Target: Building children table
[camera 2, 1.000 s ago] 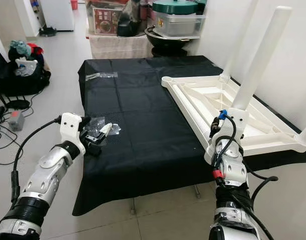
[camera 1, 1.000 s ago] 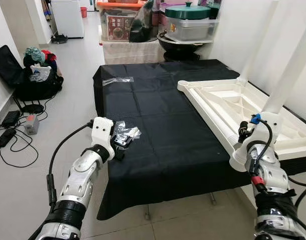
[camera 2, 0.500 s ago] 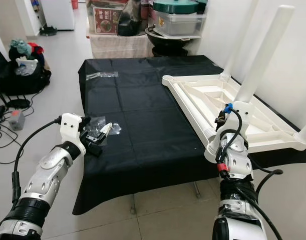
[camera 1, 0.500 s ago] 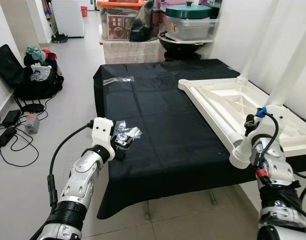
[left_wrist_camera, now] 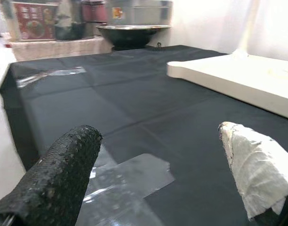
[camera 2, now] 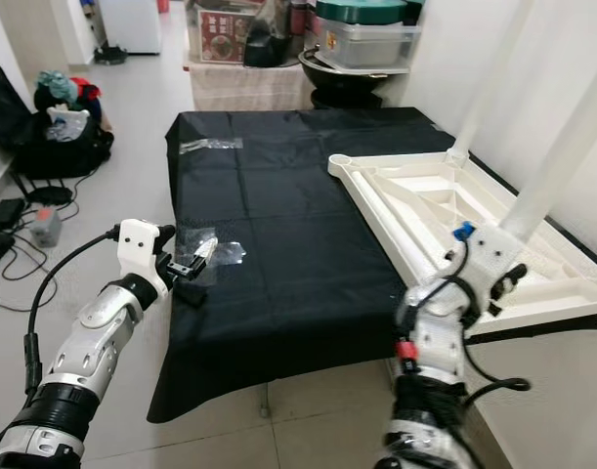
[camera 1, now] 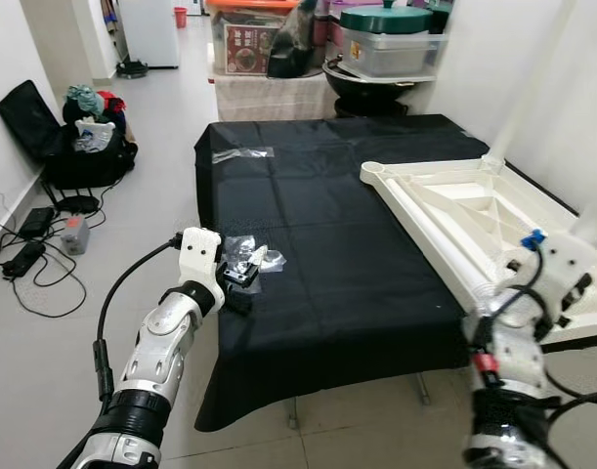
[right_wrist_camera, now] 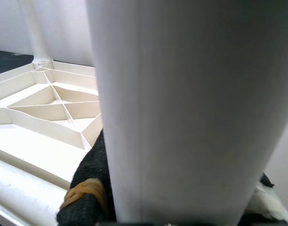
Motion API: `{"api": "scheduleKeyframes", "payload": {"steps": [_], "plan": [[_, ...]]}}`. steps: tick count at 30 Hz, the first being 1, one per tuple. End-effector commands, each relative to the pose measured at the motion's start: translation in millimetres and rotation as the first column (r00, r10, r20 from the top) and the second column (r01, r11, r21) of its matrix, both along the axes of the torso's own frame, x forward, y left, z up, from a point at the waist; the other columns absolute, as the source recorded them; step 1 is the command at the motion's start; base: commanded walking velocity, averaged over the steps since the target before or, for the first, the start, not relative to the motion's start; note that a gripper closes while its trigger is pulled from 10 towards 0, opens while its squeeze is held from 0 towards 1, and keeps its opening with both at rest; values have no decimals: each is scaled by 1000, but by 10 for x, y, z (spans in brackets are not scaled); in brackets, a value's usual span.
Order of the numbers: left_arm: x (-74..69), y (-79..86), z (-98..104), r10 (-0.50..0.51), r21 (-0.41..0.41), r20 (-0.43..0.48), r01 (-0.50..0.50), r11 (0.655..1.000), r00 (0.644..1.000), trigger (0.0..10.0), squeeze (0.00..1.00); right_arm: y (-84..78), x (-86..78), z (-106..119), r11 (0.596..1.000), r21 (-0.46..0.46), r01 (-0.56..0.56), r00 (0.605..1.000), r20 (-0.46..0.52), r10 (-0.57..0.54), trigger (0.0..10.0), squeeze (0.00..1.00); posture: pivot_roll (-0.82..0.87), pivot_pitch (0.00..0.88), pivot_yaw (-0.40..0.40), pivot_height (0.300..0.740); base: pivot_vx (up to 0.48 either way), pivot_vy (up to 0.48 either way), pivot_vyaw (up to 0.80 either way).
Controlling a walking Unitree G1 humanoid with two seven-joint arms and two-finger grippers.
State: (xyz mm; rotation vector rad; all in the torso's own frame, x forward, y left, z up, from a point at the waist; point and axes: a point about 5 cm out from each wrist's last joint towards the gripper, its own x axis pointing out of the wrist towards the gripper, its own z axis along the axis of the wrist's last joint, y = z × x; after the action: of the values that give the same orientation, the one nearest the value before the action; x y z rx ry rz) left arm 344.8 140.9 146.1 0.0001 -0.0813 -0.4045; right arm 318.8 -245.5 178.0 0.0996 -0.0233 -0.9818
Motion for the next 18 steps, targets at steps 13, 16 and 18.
{"api": "scheduleKeyframes", "payload": {"steps": [13,16,18], "plan": [[-18,13,-36,6,11,-3,-6,1000,1000,10000,0,148,210,-4,946,-10,-323,946,16,323,10000,922,-27,0,-81,740,0,0,0],[-16,61,-18,6,16,0,-6,1000,1000,10000,0,7,243,151,868,-79,-490,866,66,495,10000,0,-29,0,-82,740,0,0,0],[-16,61,-18,6,16,0,-6,1000,1000,10000,0,7,243,151,868,-79,-490,866,66,495,10000,0,-29,0,-82,740,0,0,0]]}}
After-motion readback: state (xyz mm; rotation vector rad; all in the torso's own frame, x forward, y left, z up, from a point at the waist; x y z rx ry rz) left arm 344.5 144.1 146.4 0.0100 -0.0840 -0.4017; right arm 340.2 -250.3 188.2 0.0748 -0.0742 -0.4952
